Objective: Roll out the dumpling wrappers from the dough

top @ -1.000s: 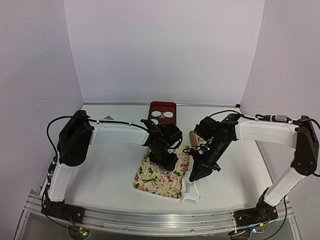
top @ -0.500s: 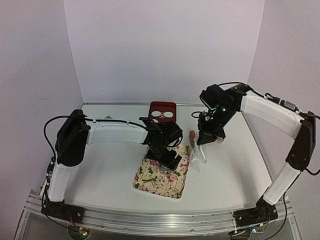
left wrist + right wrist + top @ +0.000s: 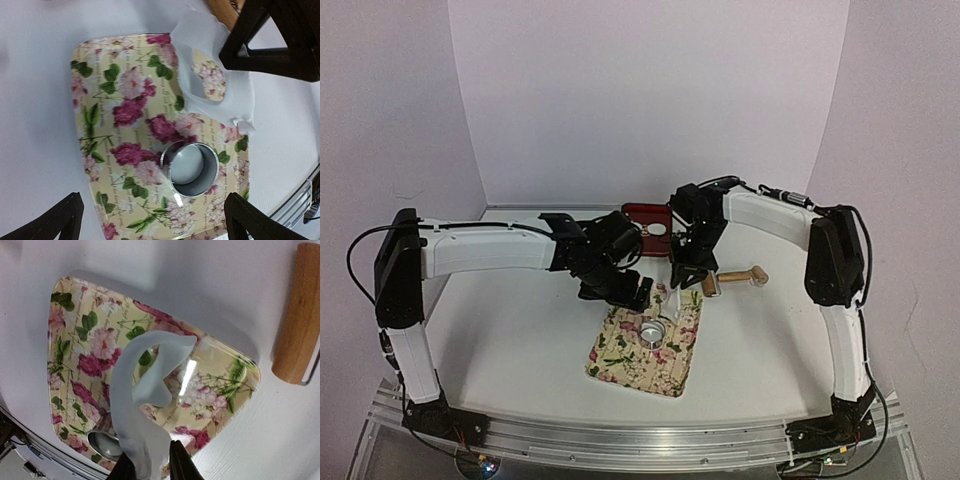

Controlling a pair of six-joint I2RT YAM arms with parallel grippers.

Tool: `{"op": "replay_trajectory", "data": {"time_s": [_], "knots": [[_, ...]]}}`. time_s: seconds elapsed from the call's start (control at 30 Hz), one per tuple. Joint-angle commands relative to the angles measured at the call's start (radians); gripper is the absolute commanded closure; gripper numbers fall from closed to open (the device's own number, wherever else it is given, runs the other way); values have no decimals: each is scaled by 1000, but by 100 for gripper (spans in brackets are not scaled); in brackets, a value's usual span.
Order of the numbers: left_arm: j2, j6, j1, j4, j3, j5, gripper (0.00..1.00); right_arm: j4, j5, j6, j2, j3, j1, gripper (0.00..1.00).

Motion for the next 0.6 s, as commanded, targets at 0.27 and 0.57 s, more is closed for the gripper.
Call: {"op": "replay_trajectory", "data": {"time_s": [0.27,0.57], "knots": [[-113,-122,172,220,-116,213,0,62,-155,-52,-1,45,13,29],[-29,-107,173,264,-71,277,0,195,-264,105,9,11,13,17]]}}
